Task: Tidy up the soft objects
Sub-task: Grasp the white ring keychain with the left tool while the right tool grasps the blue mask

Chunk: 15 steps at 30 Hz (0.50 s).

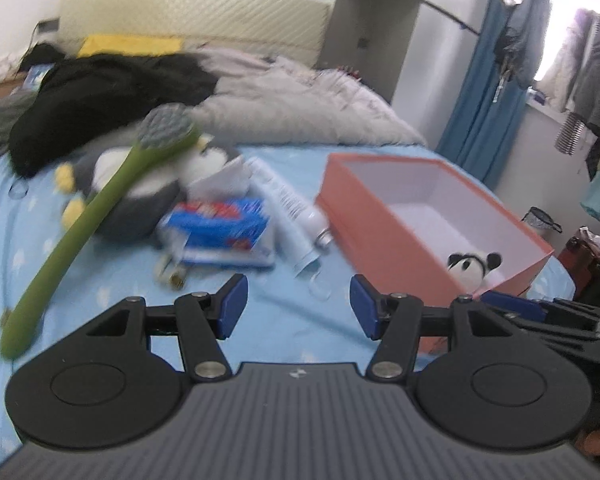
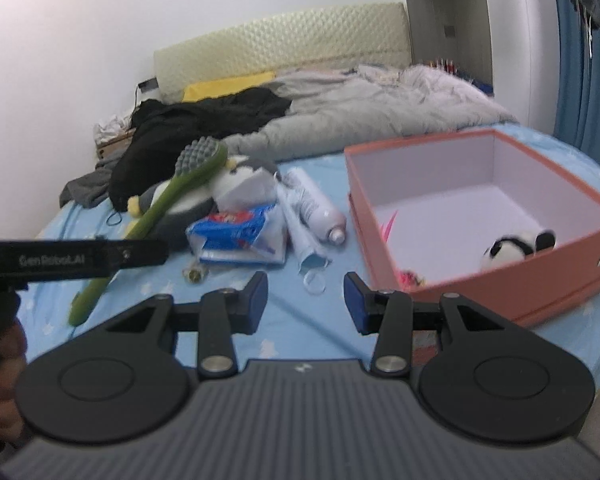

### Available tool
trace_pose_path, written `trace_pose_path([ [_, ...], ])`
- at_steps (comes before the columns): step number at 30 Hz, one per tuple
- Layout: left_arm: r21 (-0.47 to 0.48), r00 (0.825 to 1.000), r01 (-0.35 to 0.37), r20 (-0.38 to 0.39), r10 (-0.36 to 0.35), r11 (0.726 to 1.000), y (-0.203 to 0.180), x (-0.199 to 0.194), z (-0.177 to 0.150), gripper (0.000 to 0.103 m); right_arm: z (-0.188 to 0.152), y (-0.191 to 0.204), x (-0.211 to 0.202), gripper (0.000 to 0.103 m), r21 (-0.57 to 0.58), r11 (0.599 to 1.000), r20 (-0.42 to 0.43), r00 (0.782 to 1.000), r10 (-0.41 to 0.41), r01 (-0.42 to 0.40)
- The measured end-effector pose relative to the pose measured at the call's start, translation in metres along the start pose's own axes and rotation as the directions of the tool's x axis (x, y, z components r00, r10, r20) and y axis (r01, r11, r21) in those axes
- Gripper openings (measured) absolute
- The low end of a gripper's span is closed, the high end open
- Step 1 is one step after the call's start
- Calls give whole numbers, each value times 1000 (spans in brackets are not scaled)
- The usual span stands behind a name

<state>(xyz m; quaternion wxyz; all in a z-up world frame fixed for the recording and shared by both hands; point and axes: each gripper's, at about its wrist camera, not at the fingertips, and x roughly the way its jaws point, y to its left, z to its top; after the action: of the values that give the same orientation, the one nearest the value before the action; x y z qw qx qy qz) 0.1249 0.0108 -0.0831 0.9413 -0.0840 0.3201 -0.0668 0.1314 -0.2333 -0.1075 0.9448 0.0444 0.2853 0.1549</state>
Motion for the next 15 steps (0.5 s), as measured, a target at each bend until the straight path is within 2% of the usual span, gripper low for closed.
trace_pose_path([
  [7, -58, 998, -50, -49, 47, 997, 32, 14, -25, 63, -13, 18, 13, 45, -34, 999, -67, 997, 30, -32],
  [15, -103, 992, -101, -90, 92, 989, 56, 52, -37, 63, -18, 30, 43, 45, -68, 995, -128, 990, 66, -76],
])
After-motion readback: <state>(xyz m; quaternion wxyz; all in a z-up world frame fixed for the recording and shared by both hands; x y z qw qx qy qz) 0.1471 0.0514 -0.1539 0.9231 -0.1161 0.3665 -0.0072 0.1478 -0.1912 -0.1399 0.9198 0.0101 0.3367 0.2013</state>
